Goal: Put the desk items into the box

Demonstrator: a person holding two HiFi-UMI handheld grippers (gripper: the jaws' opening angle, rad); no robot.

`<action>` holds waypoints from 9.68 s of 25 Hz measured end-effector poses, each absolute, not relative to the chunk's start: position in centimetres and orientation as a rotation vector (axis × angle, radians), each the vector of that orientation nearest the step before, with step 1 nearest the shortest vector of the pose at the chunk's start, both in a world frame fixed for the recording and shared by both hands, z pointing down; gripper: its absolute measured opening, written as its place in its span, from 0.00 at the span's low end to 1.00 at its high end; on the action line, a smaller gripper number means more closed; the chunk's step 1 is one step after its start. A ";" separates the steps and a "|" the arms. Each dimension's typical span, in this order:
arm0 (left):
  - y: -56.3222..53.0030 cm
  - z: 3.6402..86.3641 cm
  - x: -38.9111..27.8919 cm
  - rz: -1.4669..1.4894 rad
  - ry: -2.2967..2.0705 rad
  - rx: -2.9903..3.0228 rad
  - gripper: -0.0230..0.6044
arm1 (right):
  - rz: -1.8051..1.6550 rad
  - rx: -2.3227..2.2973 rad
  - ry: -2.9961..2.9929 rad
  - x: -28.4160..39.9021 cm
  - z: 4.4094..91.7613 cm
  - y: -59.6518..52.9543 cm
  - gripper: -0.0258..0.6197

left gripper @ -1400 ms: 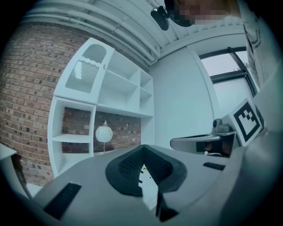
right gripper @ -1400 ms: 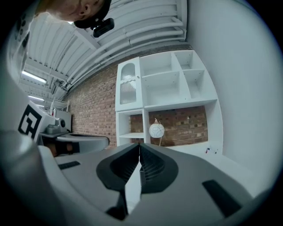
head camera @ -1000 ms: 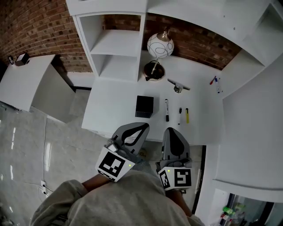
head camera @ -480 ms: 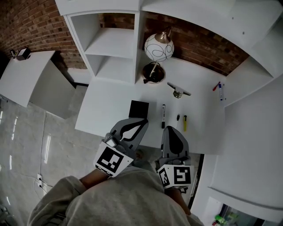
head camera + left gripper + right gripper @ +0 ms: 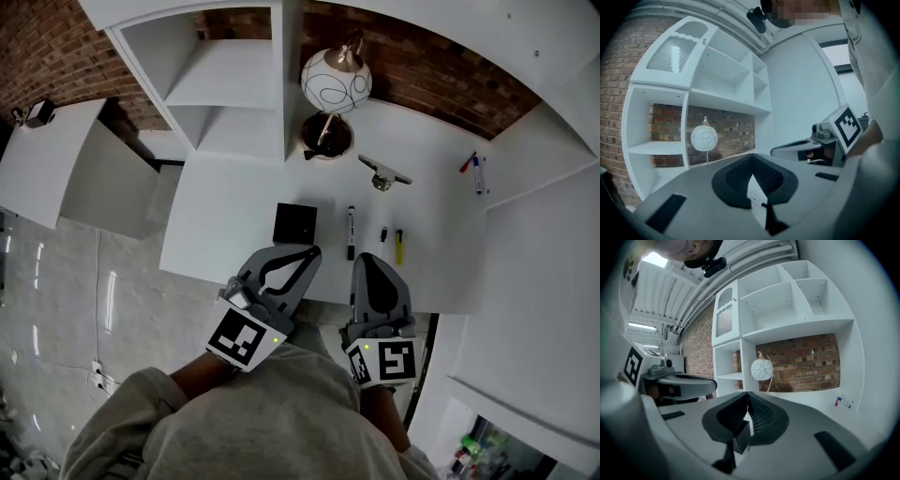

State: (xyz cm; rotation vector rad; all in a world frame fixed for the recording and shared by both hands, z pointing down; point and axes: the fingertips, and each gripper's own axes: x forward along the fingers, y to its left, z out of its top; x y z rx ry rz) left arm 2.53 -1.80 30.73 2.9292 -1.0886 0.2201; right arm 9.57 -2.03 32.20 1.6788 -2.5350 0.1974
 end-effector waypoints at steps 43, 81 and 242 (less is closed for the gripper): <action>-10.2 42.3 8.1 0.500 -0.837 2.797 0.05 | 0.722 1.370 -2.064 13.4 54.1 -12.5 0.09; -10.6 42.5 7.2 0.499 -0.866 2.745 0.05 | 0.973 1.267 -1.782 13.6 61.8 -13.7 0.16; -6.1 38.5 -5.7 0.391 -1.325 2.579 0.05 | 0.221 0.989 -2.195 -3.0 48.6 -11.2 0.16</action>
